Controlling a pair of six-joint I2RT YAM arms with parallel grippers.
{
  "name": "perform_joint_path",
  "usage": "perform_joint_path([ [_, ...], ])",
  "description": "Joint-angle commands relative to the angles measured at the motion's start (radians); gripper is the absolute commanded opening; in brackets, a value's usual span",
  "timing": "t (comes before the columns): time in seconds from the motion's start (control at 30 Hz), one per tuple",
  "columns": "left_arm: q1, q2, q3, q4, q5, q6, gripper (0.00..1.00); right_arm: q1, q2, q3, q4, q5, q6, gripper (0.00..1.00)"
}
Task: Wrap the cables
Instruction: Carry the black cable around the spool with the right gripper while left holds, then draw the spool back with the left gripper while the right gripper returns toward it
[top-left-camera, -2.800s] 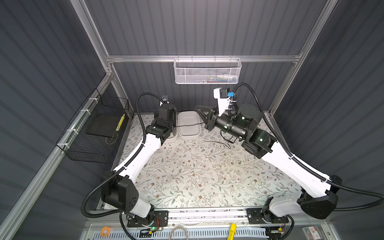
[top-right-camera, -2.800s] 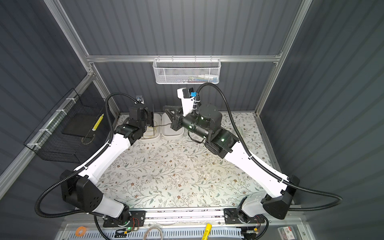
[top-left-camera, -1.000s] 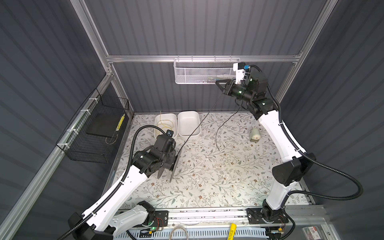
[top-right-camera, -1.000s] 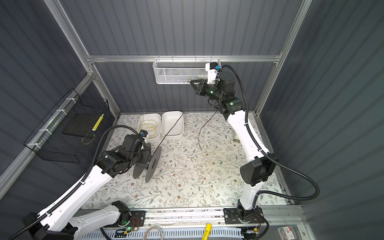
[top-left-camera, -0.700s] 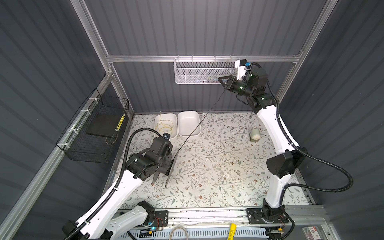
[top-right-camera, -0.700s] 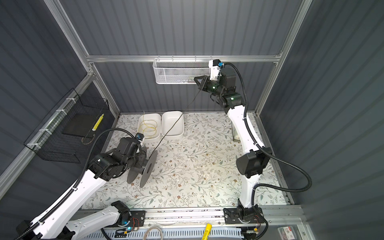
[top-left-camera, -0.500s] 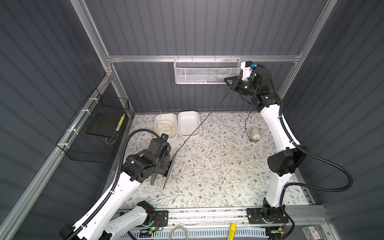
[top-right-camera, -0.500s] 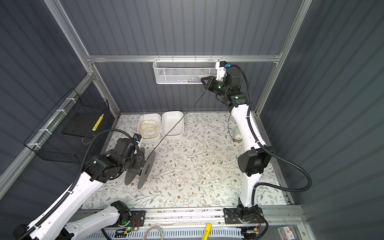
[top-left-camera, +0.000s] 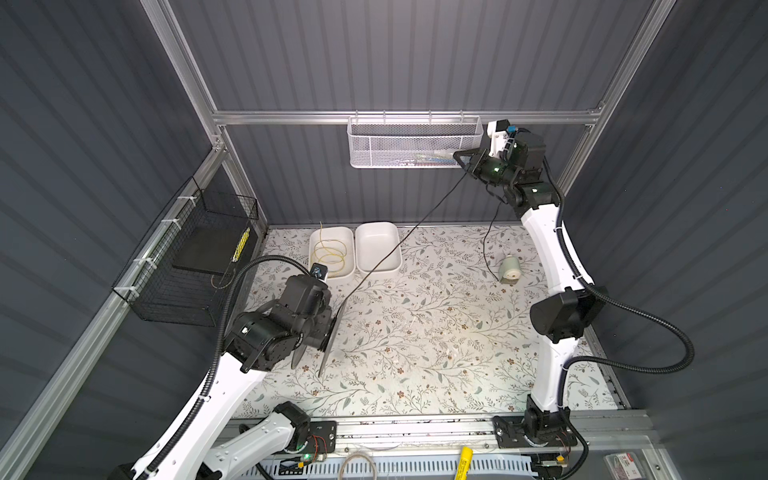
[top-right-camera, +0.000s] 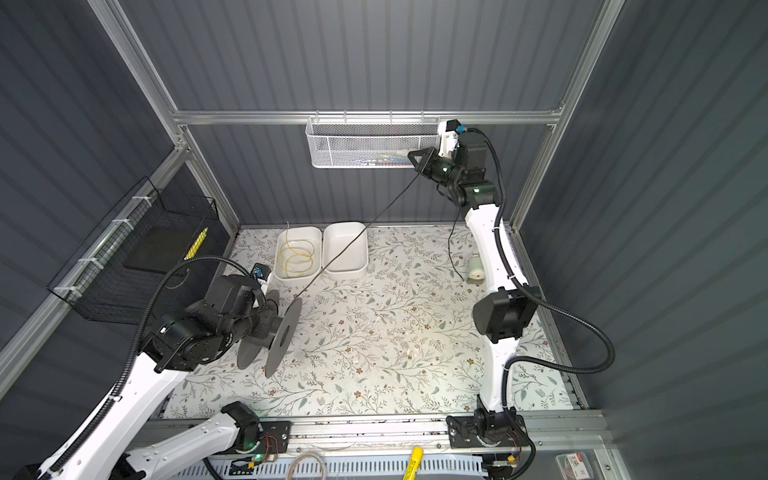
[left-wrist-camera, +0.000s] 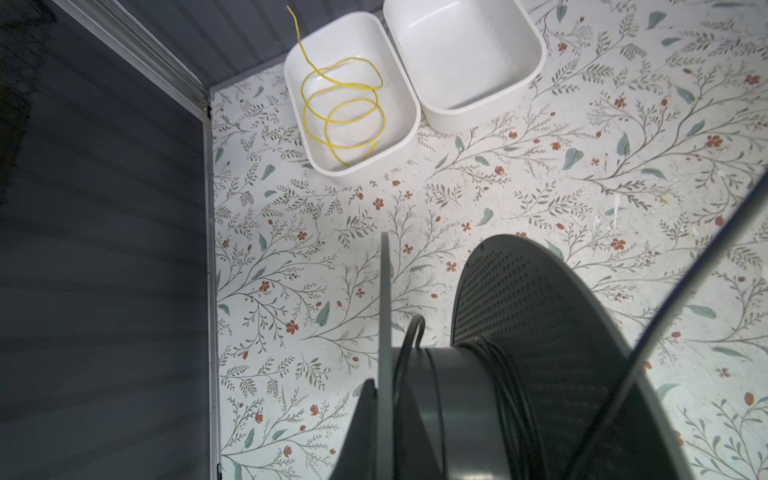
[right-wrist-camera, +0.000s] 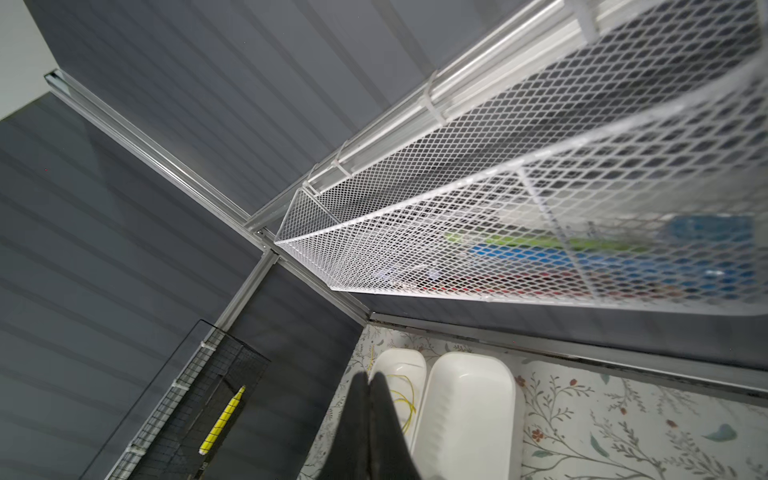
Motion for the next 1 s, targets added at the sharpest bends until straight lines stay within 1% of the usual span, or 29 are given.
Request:
perform_joint_path([
  [0.0, 0.000, -0.017, 0.060, -0.051, 0.034, 0.037, 0.00, -0.014, 0.019, 0.024, 0.014, -0.021, 0.014, 0.00],
  [0.1, 0.000, -0.018, 0.093, -0.060, 0.119, 0.070, 0.00, -0.013, 0.012, -0.007, 0.014, -0.005, 0.001, 0.00],
  [0.2, 0.000, -0.030, 0.136, -0.053, 0.232, 0.103, 0.00, -0.005, -0.011, -0.084, 0.034, 0.031, -0.022, 0.00],
  [0.27, 0.000, -0.038, 0.187, -0.036, 0.274, 0.098, 0.00, 0.007, -0.032, -0.146, 0.045, 0.064, -0.046, 0.00],
  [0.4, 0.000, -0.003, 0.302, -0.010, 0.307, 0.079, 0.00, 0.038, -0.092, -0.318, 0.113, 0.139, -0.082, 0.00],
  [0.57, 0.000, 0.026, 0.459, 0.096, 0.326, 0.070, 0.00, 0.115, -0.116, -0.505, 0.199, 0.241, -0.109, 0.00],
  [0.63, 0.000, 0.041, 0.522, 0.141, 0.331, 0.073, 0.00, 0.155, -0.106, -0.560, 0.217, 0.315, -0.121, 0.00],
  [0.73, 0.000, 0.068, 0.586, 0.198, 0.337, 0.063, 0.00, 0.201, -0.091, -0.643, 0.273, 0.343, -0.107, 0.00],
  [0.9, 0.000, 0.121, 0.639, 0.303, 0.248, 0.039, 0.00, 0.274, -0.120, -0.795, 0.356, 0.392, -0.109, 0.00],
  [0.97, 0.000, 0.134, 0.624, 0.386, 0.193, 0.022, 0.00, 0.305, -0.160, -0.888, 0.398, 0.414, -0.108, 0.00],
])
